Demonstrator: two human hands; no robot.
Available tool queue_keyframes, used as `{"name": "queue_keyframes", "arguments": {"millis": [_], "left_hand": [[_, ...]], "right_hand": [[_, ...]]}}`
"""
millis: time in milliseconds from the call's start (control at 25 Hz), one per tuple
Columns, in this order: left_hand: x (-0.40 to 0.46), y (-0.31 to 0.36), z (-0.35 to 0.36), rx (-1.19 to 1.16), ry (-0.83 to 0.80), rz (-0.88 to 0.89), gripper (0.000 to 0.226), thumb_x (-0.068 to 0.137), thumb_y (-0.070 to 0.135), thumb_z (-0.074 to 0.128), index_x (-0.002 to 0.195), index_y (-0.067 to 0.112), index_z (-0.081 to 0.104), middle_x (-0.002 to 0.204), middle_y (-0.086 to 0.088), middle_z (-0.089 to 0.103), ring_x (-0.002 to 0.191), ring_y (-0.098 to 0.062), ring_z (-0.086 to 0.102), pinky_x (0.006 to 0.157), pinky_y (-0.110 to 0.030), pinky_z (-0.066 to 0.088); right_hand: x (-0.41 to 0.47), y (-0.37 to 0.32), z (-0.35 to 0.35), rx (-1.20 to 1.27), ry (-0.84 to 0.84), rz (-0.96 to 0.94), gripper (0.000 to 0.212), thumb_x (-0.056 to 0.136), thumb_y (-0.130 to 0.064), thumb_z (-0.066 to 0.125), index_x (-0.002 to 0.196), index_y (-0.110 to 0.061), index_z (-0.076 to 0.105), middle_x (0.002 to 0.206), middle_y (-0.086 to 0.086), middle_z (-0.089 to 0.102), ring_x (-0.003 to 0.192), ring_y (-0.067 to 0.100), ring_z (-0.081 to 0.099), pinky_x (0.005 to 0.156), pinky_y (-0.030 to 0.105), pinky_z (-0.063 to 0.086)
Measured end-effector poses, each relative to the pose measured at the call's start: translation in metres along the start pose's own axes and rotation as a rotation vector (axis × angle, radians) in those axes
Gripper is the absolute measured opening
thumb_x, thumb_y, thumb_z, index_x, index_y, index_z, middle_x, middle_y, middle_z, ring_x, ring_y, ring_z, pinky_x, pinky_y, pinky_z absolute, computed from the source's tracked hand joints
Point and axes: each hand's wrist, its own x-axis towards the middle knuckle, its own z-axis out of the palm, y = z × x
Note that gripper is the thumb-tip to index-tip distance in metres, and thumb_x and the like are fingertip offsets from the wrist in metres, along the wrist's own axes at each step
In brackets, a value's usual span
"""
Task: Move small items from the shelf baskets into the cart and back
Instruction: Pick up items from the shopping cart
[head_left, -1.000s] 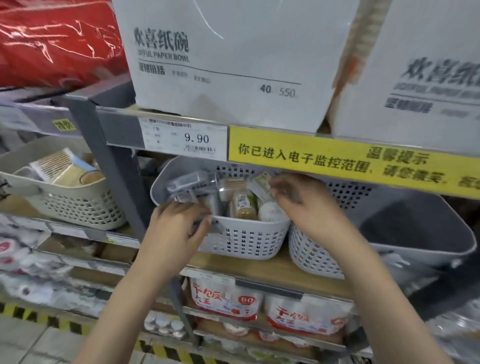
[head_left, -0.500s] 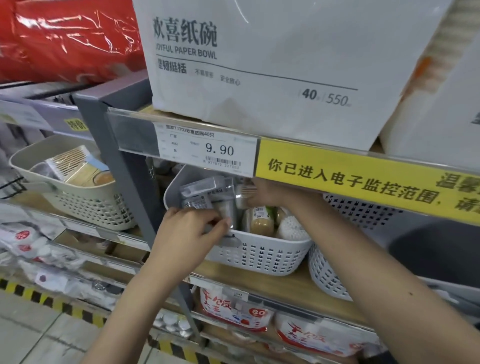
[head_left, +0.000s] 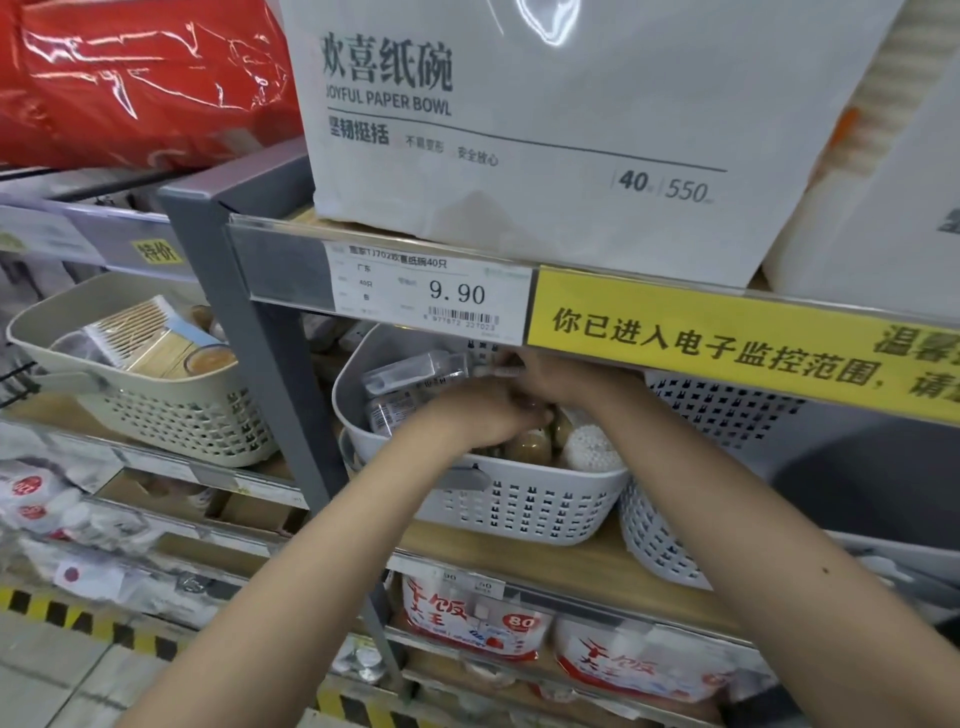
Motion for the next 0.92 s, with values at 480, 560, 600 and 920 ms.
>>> {"name": "queue_keyframes", "arguments": {"millis": [480, 560, 600, 920], "left_hand": [[0.002, -0.038, -0.009, -0.129, 0.210, -0.102, 0.039, 0.082, 0.046, 0.064, 0.064, 0.012, 0.056, 0.056, -0.001, 0.054, 0.060, -0.016, 0.056, 0.052, -0.024, 0.036], [-0.006, -0.044, -0.014, -0.142, 0.370, -0.111, 0.047, 0.082, 0.050, 0.062, 0.057, 0.012, 0.051, 0.052, -0.003, 0.051, 0.057, -0.017, 0.053, 0.051, -0.026, 0.033], [-0.009, -0.046, -0.015, -0.155, 0.459, -0.096, 0.046, 0.082, 0.051, 0.062, 0.060, 0.010, 0.053, 0.055, -0.004, 0.053, 0.061, -0.019, 0.054, 0.053, -0.028, 0.034], [-0.016, -0.051, -0.012, -0.221, 0.654, 0.013, 0.036, 0.082, 0.045, 0.063, 0.092, 0.010, 0.063, 0.079, 0.000, 0.063, 0.077, -0.020, 0.058, 0.064, -0.028, 0.039]], "right_hand": [[-0.025, 0.021, -0.016, 0.055, 0.097, 0.173, 0.043, 0.096, -0.022, 0.053, 0.129, 0.005, 0.048, 0.122, 0.016, 0.054, 0.105, 0.021, 0.052, 0.074, 0.027, 0.045], [-0.020, 0.008, -0.015, 0.226, 0.128, 0.089, 0.045, 0.097, -0.021, 0.052, 0.132, 0.008, 0.047, 0.131, 0.014, 0.052, 0.121, 0.026, 0.049, 0.100, 0.036, 0.042], [-0.018, 0.001, -0.013, 0.285, 0.128, 0.034, 0.044, 0.097, -0.020, 0.052, 0.131, 0.008, 0.048, 0.131, 0.015, 0.053, 0.122, 0.028, 0.050, 0.103, 0.036, 0.040], [-0.024, 0.009, -0.016, 0.306, 0.081, 0.053, 0.037, 0.096, -0.025, 0.053, 0.121, 0.003, 0.056, 0.125, 0.020, 0.057, 0.116, 0.029, 0.054, 0.088, 0.015, 0.044]]}}
